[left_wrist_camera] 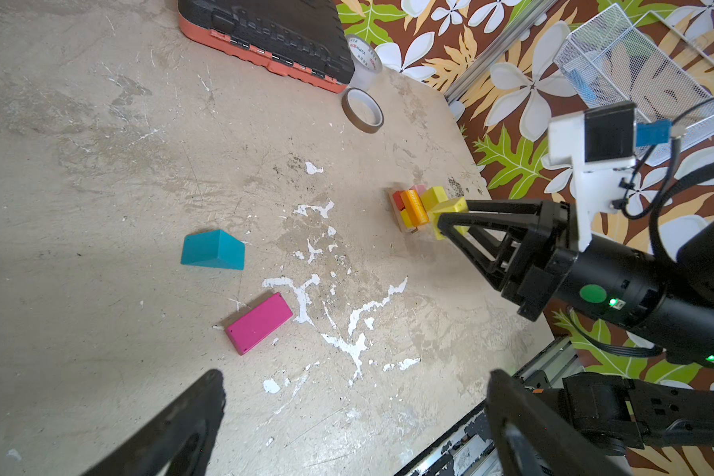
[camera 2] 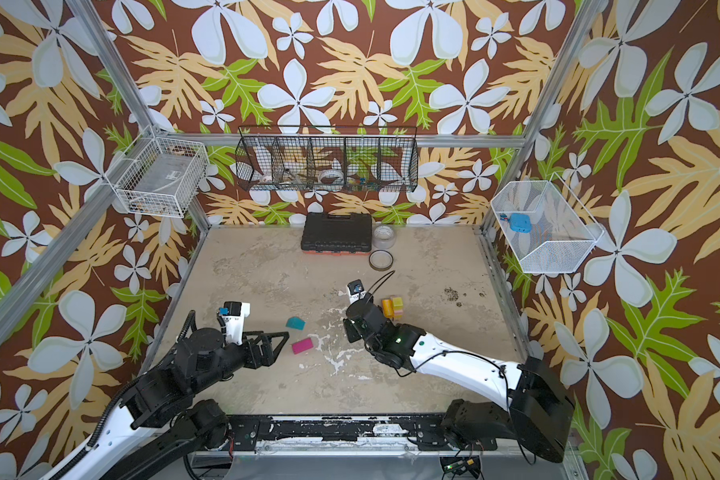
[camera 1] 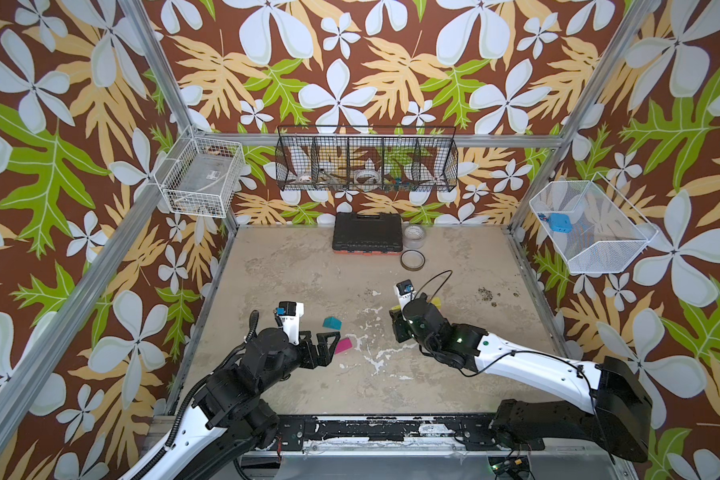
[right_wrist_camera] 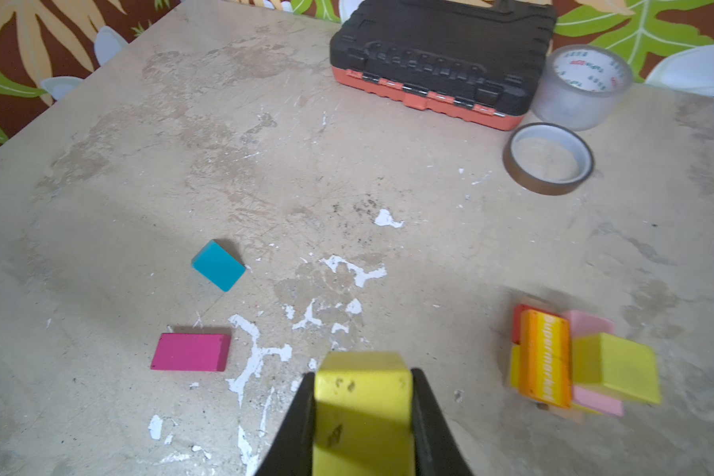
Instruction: Build the wood block tower
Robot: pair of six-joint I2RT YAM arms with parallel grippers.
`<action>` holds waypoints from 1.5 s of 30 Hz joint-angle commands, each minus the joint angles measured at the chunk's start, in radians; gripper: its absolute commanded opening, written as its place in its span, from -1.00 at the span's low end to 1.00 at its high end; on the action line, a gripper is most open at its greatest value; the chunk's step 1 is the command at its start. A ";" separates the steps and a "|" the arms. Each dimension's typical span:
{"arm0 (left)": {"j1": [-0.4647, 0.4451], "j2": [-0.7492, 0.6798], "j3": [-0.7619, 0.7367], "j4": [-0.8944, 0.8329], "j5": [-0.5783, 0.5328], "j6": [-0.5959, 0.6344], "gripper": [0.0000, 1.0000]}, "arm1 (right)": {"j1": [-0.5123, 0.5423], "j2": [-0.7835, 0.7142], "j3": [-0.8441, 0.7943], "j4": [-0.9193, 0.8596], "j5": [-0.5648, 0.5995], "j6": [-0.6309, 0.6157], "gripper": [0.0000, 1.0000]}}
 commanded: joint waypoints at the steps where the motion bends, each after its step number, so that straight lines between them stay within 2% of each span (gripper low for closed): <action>1: 0.001 0.001 -0.003 0.021 0.003 0.001 1.00 | -0.015 -0.048 -0.029 -0.021 0.050 0.009 -0.81; 11: 0.000 0.007 -0.006 0.023 0.010 0.003 1.00 | -0.156 -0.105 -0.095 -0.019 -0.016 0.006 -0.81; 23: 0.001 0.009 -0.006 0.025 0.011 0.003 1.00 | -0.286 0.006 -0.088 0.007 -0.084 0.012 -0.85; 45: 0.001 0.006 -0.006 0.026 0.019 0.003 1.00 | -0.329 0.210 0.036 0.007 -0.058 -0.029 -0.86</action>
